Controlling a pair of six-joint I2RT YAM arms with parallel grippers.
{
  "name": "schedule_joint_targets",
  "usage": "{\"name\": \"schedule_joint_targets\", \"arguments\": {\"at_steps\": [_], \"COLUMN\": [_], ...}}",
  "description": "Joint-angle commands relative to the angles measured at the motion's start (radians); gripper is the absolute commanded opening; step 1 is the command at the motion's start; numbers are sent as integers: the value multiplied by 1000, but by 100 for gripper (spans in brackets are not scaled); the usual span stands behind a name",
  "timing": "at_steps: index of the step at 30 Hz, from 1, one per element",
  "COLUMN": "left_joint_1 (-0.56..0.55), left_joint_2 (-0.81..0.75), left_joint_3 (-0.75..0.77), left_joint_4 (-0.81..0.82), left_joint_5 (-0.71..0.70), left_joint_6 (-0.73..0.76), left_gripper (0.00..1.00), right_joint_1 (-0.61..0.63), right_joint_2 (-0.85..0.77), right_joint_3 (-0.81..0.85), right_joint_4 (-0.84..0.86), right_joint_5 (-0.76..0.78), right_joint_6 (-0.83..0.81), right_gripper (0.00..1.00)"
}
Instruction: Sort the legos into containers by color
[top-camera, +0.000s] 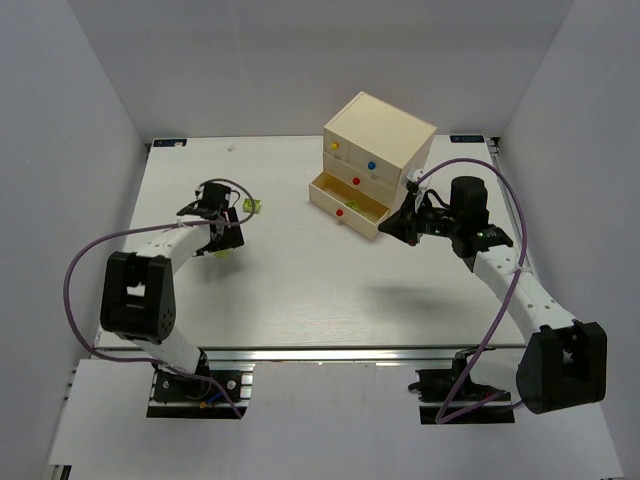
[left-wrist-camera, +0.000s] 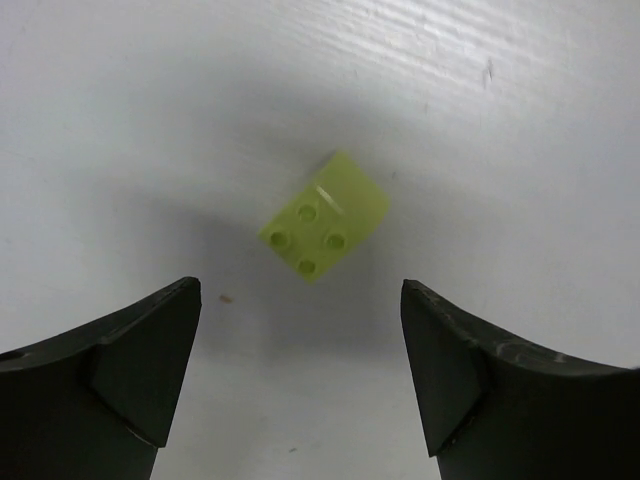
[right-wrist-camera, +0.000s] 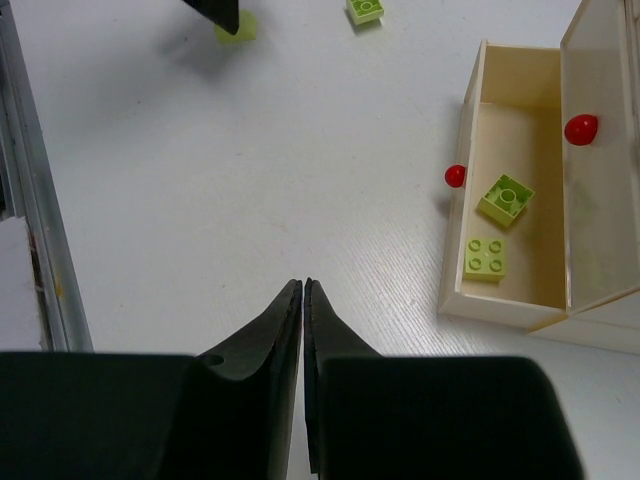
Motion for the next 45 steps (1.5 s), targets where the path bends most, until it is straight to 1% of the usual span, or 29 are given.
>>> {"name": "schedule_joint_targets", "arguments": {"at_steps": [1, 2, 5, 7, 8, 10, 12, 17, 21, 23, 25, 26, 28, 29, 31, 32, 33, 35, 36, 37, 38, 39, 40, 41, 42, 44, 45], "left_joint_1": [1, 1, 1, 1, 1, 1, 1, 1, 1, 1, 10, 10, 10, 10, 10, 10, 10, -10, -19, -19, -28, -28, -42, -63, -77, -115, -126], "left_joint_2": [-170, -183, -155, -102, -82, -11, 21, 30, 63, 84, 90, 90, 90, 87, 80, 73, 58, 29, 14, -24, -43, -60, -74, -69, -60, -2, 21], "left_joint_3": [-106, -119, -110, -95, -86, -52, -33, -43, -29, -21, -19, -21, -24, -23, -15, -10, -6, 19, 28, 36, 42, 36, 33, 34, 40, 92, 106], "left_joint_4": [120, 139, 139, 148, 153, 148, 142, 176, 177, 170, 170, 173, 174, 170, 164, 161, 157, 151, 153, 182, 217, 266, 379, 445, 504, 629, 668], "left_joint_5": [63, 64, 66, 109, 129, 164, 175, 131, 133, 141, 150, 155, 155, 159, 178, 195, 215, 305, 377, 584, 706, 794, 869, 997, 1026, 1069, 1065], "left_joint_6": [303, 317, 366, 402, 412, 425, 463, 475, 474, 474, 468, 468, 465, 466, 460, 459, 454, 446, 442, 439, 401, 317, 266, 209, 89, -15, -131], "left_gripper": [92, 94, 95, 93, 87, 84, 78, 79, 77, 71, 61, 54, 51, 46, 41, 33, 29, 20, 18, 17, 14, 8, 5, 4, 3, 0, 0], "right_joint_1": [3, 3, 1, 0, -2, -2, -3, -5, -6, -6, -8, -6, -8, -8, -8, -8, -8, -9, -11, -11, -8, -9, -11, -11, -11, -12, -12], "right_joint_2": [-3, 0, 0, -8, -11, -23, -26, -39, -39, -40, -43, -45, -42, -40, -40, -39, -39, -42, -40, -40, -42, -39, -37, -37, -36, -39, -43], "right_joint_3": [34, 34, 36, 34, 32, 29, 29, 28, 26, 26, 25, 25, 26, 26, 25, 25, 25, 25, 25, 23, 23, 23, 23, 25, 26, 26, 23], "right_joint_4": [19, 21, 19, 21, 22, 27, 27, 30, 30, 30, 33, 33, 33, 33, 33, 35, 33, 33, 33, 33, 35, 35, 36, 36, 36, 45, 53], "right_joint_5": [-13, -16, -25, -25, -25, -24, -22, -22, -24, -24, -21, -21, -21, -22, -22, -21, -21, -19, -16, -15, -12, -5, -1, 10, 19, 69, 93], "right_joint_6": [-4, -1, 5, 7, 8, 10, 10, 10, 8, 10, 8, 8, 10, 10, 11, 10, 10, 10, 8, 7, 5, 2, 2, 2, 11, 25, 45], "right_gripper": [10, 9, 9, 9, 10, 10, 9, 9, 9, 9, 10, 9, 9, 9, 9, 9, 9, 9, 9, 9, 9, 8, 6, 4, 0, 0, 0]}}
